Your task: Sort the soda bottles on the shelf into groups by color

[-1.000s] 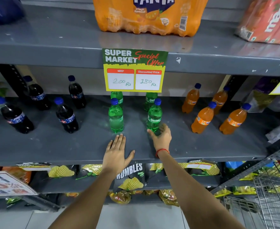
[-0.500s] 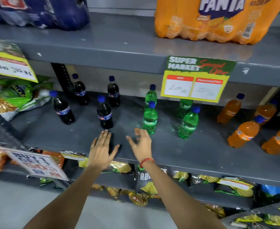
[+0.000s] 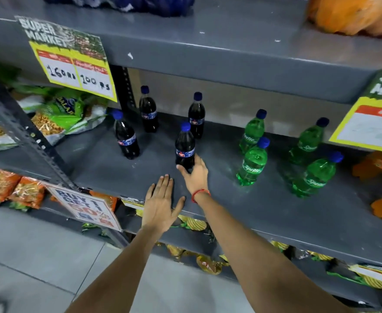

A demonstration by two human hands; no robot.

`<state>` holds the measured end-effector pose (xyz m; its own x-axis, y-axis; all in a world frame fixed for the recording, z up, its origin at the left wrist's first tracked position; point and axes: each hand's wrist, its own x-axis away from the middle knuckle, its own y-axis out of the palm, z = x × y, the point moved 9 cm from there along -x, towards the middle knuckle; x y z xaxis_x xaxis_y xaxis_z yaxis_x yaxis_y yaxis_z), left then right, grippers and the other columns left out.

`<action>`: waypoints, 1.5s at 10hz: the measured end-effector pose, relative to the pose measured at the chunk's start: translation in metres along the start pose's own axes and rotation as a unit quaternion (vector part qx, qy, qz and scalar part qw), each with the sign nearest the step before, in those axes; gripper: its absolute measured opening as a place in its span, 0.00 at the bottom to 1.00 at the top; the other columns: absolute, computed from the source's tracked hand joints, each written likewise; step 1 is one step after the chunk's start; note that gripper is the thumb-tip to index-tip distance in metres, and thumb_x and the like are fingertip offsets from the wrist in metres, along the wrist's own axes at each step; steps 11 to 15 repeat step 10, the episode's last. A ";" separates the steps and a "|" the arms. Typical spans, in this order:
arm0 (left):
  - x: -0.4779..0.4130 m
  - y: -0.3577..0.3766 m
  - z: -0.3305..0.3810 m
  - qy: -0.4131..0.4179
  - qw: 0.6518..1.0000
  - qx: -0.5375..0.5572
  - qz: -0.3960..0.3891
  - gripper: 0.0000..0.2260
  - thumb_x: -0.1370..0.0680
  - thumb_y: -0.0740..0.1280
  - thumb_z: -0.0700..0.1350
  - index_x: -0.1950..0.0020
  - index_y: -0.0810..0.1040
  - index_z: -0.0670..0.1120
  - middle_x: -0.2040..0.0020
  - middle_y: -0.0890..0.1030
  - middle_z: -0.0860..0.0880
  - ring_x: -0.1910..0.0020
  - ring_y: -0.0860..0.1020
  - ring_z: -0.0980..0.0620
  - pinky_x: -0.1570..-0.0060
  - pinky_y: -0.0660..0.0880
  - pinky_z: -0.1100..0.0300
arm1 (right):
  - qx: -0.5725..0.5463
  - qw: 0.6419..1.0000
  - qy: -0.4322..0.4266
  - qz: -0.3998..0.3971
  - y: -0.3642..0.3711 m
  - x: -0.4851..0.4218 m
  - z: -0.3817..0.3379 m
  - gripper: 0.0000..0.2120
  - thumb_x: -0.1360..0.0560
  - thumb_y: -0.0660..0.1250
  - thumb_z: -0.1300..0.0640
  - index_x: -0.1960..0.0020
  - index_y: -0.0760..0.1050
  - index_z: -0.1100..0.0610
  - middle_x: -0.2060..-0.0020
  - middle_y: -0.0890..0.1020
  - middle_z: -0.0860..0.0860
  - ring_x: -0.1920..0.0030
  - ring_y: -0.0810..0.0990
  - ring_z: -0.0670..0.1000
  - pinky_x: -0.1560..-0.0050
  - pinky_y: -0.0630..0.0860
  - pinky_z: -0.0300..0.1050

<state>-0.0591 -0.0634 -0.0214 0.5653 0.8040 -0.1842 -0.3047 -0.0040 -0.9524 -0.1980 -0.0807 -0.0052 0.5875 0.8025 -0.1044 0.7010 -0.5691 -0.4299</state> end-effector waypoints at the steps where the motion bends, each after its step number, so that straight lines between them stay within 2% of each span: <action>1: 0.001 0.002 -0.001 -0.002 1.000 0.014 -0.008 0.34 0.22 0.44 0.62 0.32 0.68 0.37 0.32 0.71 0.39 0.32 0.67 0.44 0.34 0.62 0.47 | -0.006 1.000 -0.006 -0.001 0.003 -0.002 -0.003 0.26 0.30 0.71 0.57 0.36 0.68 0.64 0.43 0.76 0.62 0.41 0.75 0.59 0.41 0.71 0.47; 2: 0.002 0.002 -0.001 -0.001 1.000 0.020 -0.005 0.34 0.22 0.43 0.62 0.32 0.68 0.38 0.32 0.71 0.39 0.32 0.67 0.44 0.34 0.59 0.49 | -0.007 1.000 -0.008 -0.005 0.004 -0.004 -0.004 0.26 0.29 0.71 0.57 0.35 0.67 0.63 0.42 0.75 0.62 0.41 0.75 0.59 0.39 0.72 0.50; 3: 0.001 0.001 -0.001 0.000 1.000 0.022 -0.003 0.31 0.22 0.47 0.60 0.32 0.68 0.38 0.32 0.71 0.39 0.32 0.67 0.44 0.33 0.58 0.50 | -0.002 1.000 -0.009 -0.013 0.005 -0.005 -0.006 0.26 0.29 0.70 0.58 0.34 0.67 0.63 0.42 0.75 0.61 0.40 0.74 0.59 0.38 0.72 0.51; 5: 0.001 -0.001 0.000 0.001 1.000 0.016 -0.006 0.30 0.23 0.50 0.59 0.32 0.67 0.37 0.32 0.70 0.39 0.32 0.67 0.43 0.34 0.61 0.47 | 0.007 0.999 0.006 -0.032 0.006 -0.004 -0.007 0.28 0.28 0.69 0.57 0.32 0.64 0.62 0.39 0.74 0.61 0.38 0.72 0.59 0.35 0.70 0.52; 7: 0.000 0.001 0.001 0.011 0.999 0.008 -0.032 0.35 0.24 0.46 0.63 0.30 0.65 0.37 0.30 0.68 0.39 0.30 0.63 0.43 0.32 0.58 0.48 | 0.029 0.997 0.016 -0.073 0.007 -0.005 -0.009 0.27 0.28 0.69 0.57 0.32 0.63 0.62 0.38 0.73 0.62 0.36 0.71 0.60 0.34 0.69 0.53; 8: -0.005 -0.003 -0.001 0.020 0.998 -0.008 -0.058 0.40 0.27 0.41 0.67 0.28 0.59 0.38 0.26 0.62 0.41 0.27 0.57 0.47 0.30 0.53 0.51 | 0.046 0.995 0.015 -0.092 0.002 -0.008 -0.008 0.27 0.29 0.70 0.57 0.34 0.64 0.62 0.39 0.74 0.62 0.36 0.71 0.61 0.35 0.70 0.52; 9: -0.003 -0.014 0.002 0.033 0.998 0.007 -0.059 0.38 0.28 0.43 0.66 0.27 0.58 0.40 0.25 0.59 0.43 0.26 0.55 0.48 0.31 0.53 0.51 | 0.049 0.993 0.019 -0.103 -0.010 0.003 -0.012 0.33 0.29 0.71 0.54 0.30 0.60 0.64 0.34 0.70 0.62 0.32 0.67 0.59 0.32 0.65 0.49; 10: -0.011 -0.032 0.008 0.042 0.998 0.030 -0.037 0.29 0.23 0.57 0.58 0.28 0.61 0.40 0.26 0.61 0.42 0.28 0.59 0.46 0.33 0.58 0.48 | 0.063 0.996 -0.018 -0.057 -0.033 0.012 -0.017 0.29 0.26 0.67 0.54 0.30 0.62 0.64 0.33 0.71 0.62 0.31 0.66 0.59 0.31 0.62 0.48; 15: -0.011 -0.032 0.008 0.042 0.998 0.030 -0.037 0.29 0.23 0.57 0.58 0.28 0.61 0.40 0.26 0.61 0.42 0.28 0.59 0.46 0.33 0.58 0.48 | 0.063 0.996 -0.018 -0.057 -0.033 0.012 -0.017 0.29 0.26 0.67 0.54 0.30 0.62 0.64 0.33 0.71 0.62 0.31 0.66 0.59 0.31 0.62 0.48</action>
